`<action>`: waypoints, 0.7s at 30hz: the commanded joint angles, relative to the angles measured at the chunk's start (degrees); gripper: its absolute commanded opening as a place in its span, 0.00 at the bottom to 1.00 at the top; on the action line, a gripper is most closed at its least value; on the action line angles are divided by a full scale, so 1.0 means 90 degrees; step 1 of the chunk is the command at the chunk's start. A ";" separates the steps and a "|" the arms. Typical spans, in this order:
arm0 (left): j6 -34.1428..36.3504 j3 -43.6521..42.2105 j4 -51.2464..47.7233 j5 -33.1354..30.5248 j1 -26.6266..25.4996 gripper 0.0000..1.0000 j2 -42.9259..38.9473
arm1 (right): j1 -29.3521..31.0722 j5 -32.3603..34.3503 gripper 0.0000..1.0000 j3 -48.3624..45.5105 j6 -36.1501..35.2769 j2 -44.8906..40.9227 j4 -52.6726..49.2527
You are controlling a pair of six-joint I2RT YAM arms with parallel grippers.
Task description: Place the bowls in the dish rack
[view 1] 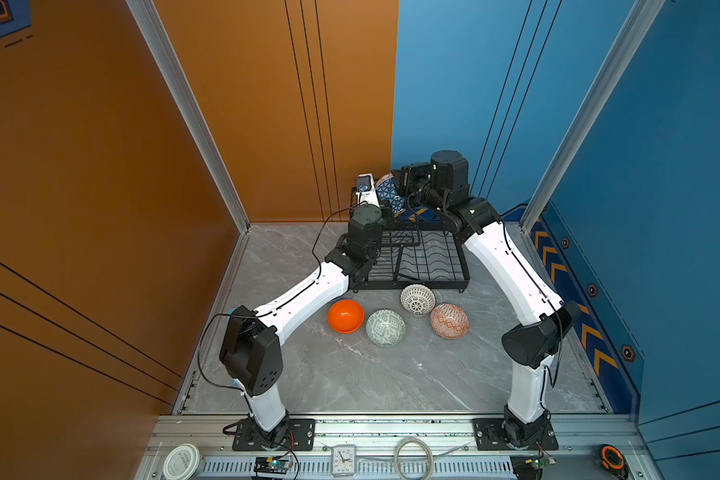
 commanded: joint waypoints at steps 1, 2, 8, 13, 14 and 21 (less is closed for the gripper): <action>0.0248 0.0135 0.0489 0.0075 -0.0186 0.20 -0.0265 | -0.0144 0.0107 0.00 0.0034 -0.0467 0.0114 0.0139; 0.0238 0.0144 0.0482 0.0079 -0.0187 0.23 -0.0268 | -0.0160 0.0111 0.00 0.0034 -0.0522 0.0109 0.0137; 0.0219 0.0221 0.0374 0.0088 -0.0225 0.31 -0.0268 | -0.0280 0.0054 0.00 0.0015 -0.0776 0.0017 0.0195; 0.0178 0.0131 0.0292 0.0029 -0.0265 0.51 -0.0397 | -0.0433 -0.0002 0.00 0.0016 -0.0937 -0.0067 0.0317; 0.0142 0.0102 0.0218 -0.0014 -0.0263 0.53 -0.0439 | -0.0487 -0.0012 0.00 0.0015 -0.1020 -0.0096 0.0314; -0.0269 0.0022 -0.0574 -0.0069 -0.0244 0.99 -0.0798 | -0.0934 -0.0209 0.00 -0.0460 -0.1398 -0.0583 0.0446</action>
